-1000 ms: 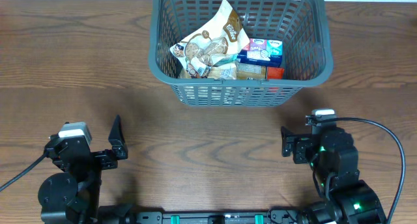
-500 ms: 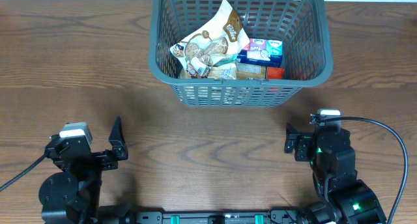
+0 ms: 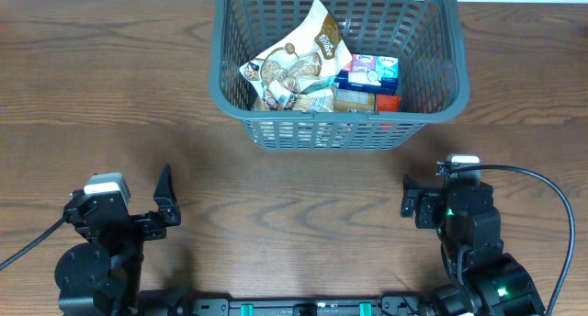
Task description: Pack container
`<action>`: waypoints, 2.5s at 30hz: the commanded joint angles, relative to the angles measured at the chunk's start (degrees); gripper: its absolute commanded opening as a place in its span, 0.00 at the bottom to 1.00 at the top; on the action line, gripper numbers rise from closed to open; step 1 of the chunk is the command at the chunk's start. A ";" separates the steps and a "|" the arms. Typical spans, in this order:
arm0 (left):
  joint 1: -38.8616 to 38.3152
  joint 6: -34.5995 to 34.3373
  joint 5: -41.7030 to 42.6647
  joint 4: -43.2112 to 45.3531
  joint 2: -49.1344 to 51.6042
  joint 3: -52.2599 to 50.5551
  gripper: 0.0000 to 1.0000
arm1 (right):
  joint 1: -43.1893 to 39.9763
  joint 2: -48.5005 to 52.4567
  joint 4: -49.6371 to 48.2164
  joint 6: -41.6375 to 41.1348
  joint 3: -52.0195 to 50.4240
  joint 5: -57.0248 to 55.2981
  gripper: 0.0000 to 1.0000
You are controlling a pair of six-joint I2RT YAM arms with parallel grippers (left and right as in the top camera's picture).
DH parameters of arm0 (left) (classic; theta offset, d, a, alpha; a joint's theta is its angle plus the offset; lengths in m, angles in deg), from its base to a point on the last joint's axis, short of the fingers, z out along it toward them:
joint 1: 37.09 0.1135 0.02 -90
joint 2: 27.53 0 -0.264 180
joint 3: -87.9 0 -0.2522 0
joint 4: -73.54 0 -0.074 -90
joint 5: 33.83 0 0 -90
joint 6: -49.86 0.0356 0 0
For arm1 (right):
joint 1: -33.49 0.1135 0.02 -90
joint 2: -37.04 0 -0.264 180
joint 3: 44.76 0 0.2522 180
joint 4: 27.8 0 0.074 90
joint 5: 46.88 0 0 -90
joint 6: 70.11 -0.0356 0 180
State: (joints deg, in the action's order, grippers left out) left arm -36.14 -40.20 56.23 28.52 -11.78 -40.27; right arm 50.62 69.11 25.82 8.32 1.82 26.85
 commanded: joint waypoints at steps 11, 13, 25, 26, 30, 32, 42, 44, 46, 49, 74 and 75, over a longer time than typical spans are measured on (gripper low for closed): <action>-0.28 -0.46 0.39 -0.04 -0.20 -0.24 0.99 | -12.59 -1.55 -4.33 6.91 -0.79 6.14 0.99; -0.28 -0.46 0.39 -0.04 -0.20 -0.24 0.99 | -13.88 -2.69 -6.08 9.55 -1.25 6.64 0.99; -0.28 -0.46 0.39 -0.04 -0.20 -0.24 0.99 | -18.69 -16.28 -21.55 9.55 -16.65 12.13 0.99; -0.28 -0.46 0.39 -0.04 -0.20 -0.24 0.99 | -18.71 -17.18 -22.43 9.55 -17.68 12.24 0.99; -0.28 -0.46 0.39 -0.04 -0.20 -0.24 0.99 | -18.71 -19.78 -25.49 9.53 -20.92 12.22 0.99; -0.28 -0.46 0.39 -0.04 -0.20 -0.24 0.99 | -18.71 -21.20 -27.02 9.49 -22.53 12.22 0.99; -0.28 -0.46 0.39 -0.04 -0.20 -0.24 0.99 | -18.71 -27.78 -34.40 6.01 -29.35 12.02 0.99; -0.28 -0.46 0.39 -0.04 -0.20 -0.24 0.99 | -18.71 -28.83 -34.91 6.05 -30.08 12.04 0.99; -0.28 -0.46 0.39 -0.04 -0.20 -0.24 0.99 | -18.71 -29.62 -34.99 6.10 -30.34 12.04 0.99; -0.28 -0.46 0.39 -0.04 -0.20 -0.24 0.99 | -18.71 -30.40 -34.95 7.21 -30.71 12.28 0.99; -0.28 -0.46 0.39 -0.04 -0.20 -0.24 0.99 | -18.58 -31.76 -31.71 11.17 -30.75 16.09 0.99; -0.28 -0.46 0.39 -0.04 -0.20 -0.24 0.99 | -18.58 -31.76 -31.71 11.17 -30.75 16.06 0.99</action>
State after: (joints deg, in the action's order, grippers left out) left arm -36.14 -40.20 56.23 28.30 -11.78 -40.30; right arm 32.43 37.99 -6.07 21.34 -28.41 44.46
